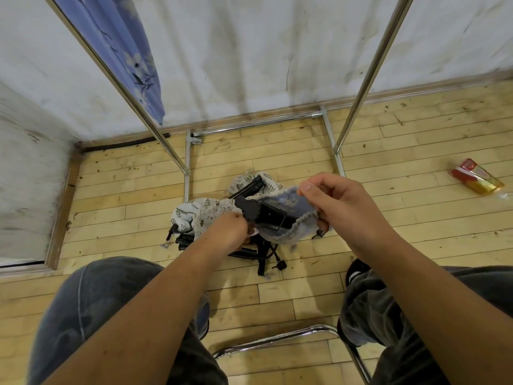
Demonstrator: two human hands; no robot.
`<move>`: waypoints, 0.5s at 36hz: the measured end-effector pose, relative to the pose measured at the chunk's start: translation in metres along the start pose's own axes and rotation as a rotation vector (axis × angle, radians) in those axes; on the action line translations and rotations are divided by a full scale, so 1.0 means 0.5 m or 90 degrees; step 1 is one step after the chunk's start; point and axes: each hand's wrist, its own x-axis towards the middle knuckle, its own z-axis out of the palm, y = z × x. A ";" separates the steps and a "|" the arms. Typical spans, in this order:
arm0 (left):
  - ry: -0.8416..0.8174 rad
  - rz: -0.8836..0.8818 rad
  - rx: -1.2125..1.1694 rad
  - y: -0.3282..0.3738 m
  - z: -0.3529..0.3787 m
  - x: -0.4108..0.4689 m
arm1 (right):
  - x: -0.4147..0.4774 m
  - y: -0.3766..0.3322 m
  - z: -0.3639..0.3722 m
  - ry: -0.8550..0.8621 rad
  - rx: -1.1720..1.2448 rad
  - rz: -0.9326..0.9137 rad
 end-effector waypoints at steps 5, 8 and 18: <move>-0.004 0.060 0.005 -0.002 0.002 -0.005 | -0.001 -0.002 0.000 -0.001 -0.026 -0.009; 0.011 0.086 0.003 0.000 0.004 -0.004 | 0.001 -0.001 -0.001 0.009 -0.022 0.006; 0.065 0.185 -0.023 0.011 0.000 -0.022 | 0.014 0.025 -0.003 0.094 -0.128 0.098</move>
